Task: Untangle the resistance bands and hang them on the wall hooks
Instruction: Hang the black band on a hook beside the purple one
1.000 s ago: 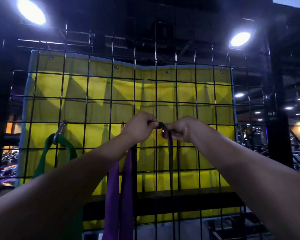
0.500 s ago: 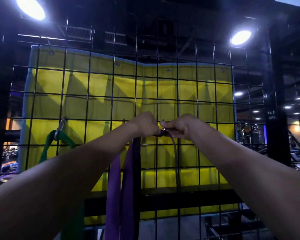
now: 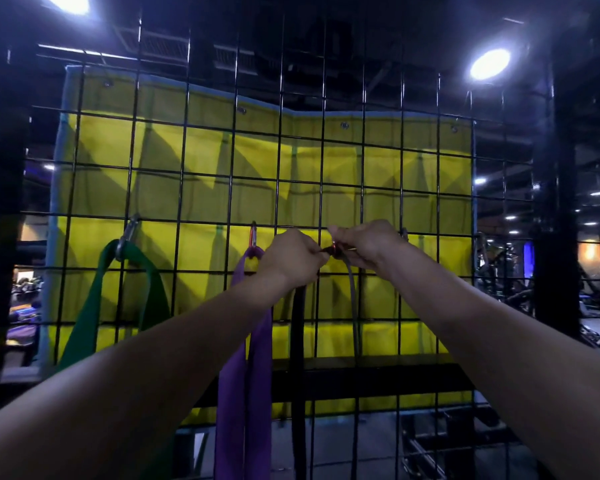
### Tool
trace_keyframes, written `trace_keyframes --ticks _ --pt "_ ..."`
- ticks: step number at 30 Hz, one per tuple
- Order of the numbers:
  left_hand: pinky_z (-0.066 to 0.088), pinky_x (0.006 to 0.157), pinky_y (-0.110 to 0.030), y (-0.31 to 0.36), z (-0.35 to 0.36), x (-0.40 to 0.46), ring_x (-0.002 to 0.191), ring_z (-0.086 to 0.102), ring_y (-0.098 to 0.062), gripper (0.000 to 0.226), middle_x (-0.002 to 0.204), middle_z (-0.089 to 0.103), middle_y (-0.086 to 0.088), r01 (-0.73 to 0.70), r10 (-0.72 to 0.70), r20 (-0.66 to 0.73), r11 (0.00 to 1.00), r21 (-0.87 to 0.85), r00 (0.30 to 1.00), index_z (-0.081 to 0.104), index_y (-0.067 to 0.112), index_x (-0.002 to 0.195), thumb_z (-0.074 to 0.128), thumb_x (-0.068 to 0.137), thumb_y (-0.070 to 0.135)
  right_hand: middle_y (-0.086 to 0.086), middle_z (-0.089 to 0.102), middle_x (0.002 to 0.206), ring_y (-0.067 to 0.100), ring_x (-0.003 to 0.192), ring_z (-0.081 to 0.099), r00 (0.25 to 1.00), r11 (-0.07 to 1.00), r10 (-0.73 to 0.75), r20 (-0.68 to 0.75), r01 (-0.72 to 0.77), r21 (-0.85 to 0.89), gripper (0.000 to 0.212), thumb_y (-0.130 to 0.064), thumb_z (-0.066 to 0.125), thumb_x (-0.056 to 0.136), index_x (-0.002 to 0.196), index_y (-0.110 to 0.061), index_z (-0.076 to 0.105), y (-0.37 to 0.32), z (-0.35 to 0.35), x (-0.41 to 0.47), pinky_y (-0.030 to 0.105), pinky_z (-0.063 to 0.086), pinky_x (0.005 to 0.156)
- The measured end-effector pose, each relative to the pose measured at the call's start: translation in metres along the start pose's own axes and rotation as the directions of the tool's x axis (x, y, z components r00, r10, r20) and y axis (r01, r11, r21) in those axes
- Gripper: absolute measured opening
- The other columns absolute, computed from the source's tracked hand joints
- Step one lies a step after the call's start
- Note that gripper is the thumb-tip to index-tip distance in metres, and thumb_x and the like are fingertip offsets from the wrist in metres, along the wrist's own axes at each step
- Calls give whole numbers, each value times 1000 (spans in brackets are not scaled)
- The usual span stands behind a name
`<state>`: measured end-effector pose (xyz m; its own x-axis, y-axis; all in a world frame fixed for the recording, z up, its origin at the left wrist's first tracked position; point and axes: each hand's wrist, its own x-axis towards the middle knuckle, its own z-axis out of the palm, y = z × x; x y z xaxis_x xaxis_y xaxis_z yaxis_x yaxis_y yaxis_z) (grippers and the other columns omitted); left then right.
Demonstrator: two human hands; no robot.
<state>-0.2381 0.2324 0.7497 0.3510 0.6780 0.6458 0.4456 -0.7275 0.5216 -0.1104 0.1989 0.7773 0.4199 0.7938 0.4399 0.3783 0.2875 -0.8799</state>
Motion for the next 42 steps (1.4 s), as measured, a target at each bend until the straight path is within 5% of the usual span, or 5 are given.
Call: trace_keyframes --ticks 3,13,23,31,42 --pt "50 67 -29 0 3 -3 79 71 -23 19 72 64 -8 -20 20 -6 1000 -2 1000 71 8 85 58 91 22 10 64 84 21 80 61 1000 998 -18 -8 18 67 22 -27 67 85 74 -8 64 6 -3 -4 33 54 83" --pt "40 67 -25 -4 19 -16 81 58 -17 25 87 64 -6 -53 52 -37 998 -16 998 67 8 110 57 91 22 8 66 118 19 110 60 937 886 -350 -6 329 -327 38 -4 65 83 121 -9 63 44 -10 -30 34 47 99" --pt "50 78 -35 1 32 -6 95 63 -24 29 100 70 -8 26 -79 -236 976 -218 968 69 11 96 59 88 38 9 67 115 14 97 59 966 964 -258 -27 256 -70 36 1 62 84 119 -6 63 48 -9 -33 26 48 83" --pt "41 74 -30 10 47 -4 106 59 -23 28 118 61 -1 -13 -1 -345 999 -38 939 64 25 118 55 92 32 12 72 101 16 87 63 924 924 -358 -136 329 -197 23 -14 68 83 105 -8 72 50 -8 -21 40 55 86" --pt "38 75 -28 12 46 -5 110 58 -24 28 121 63 2 1 14 -304 999 50 953 63 30 119 53 93 32 11 72 105 18 96 64 891 898 -404 -208 344 -273 23 -13 66 84 106 -7 71 54 -8 -20 22 45 82"
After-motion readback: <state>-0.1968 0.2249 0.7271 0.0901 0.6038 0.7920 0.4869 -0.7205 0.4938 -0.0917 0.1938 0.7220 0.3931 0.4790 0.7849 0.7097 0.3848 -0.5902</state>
